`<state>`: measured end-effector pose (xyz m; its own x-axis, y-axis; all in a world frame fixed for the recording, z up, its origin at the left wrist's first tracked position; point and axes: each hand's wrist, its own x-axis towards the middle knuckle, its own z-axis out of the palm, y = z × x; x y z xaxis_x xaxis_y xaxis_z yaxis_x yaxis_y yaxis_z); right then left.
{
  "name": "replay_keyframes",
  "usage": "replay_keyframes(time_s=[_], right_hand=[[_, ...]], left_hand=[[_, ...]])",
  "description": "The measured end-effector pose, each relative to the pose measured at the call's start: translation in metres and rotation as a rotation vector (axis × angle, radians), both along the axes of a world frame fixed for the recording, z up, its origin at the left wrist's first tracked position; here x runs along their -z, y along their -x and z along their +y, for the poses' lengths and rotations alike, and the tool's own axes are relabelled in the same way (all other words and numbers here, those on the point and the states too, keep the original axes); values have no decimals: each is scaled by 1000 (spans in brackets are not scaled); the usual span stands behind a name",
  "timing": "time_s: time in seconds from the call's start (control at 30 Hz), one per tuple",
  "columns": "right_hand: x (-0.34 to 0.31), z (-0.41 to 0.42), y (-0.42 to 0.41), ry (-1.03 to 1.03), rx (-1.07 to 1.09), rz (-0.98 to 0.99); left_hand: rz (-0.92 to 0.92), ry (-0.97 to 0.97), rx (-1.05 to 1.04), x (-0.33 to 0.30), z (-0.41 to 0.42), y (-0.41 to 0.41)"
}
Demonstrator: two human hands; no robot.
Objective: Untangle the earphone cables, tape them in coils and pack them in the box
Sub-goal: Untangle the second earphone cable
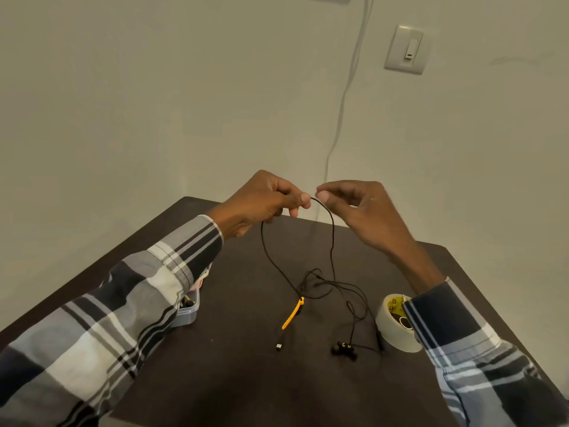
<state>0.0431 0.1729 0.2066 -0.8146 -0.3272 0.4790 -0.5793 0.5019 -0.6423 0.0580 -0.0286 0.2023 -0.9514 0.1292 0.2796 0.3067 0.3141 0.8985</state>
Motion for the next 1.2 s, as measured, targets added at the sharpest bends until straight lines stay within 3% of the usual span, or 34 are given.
replay_keyframes(time_s=[0.13,0.47,0.8,0.97,1.2], right_hand=[[2,-8,-1,-21,0,28],[-11,28,26,-66,320,215],[-6,63,57,-31,487,165],[4,49,45,-92,375,146],[15,-2,4,-46,-67,2]], left_hand=[[8,-13,22,-1,0,0],[-27,-44,-23,6,-22,1],[-162,-152,91,11,-28,2],[-177,-172,146,17,-22,3],[-177,-151,215,17,-8,3]])
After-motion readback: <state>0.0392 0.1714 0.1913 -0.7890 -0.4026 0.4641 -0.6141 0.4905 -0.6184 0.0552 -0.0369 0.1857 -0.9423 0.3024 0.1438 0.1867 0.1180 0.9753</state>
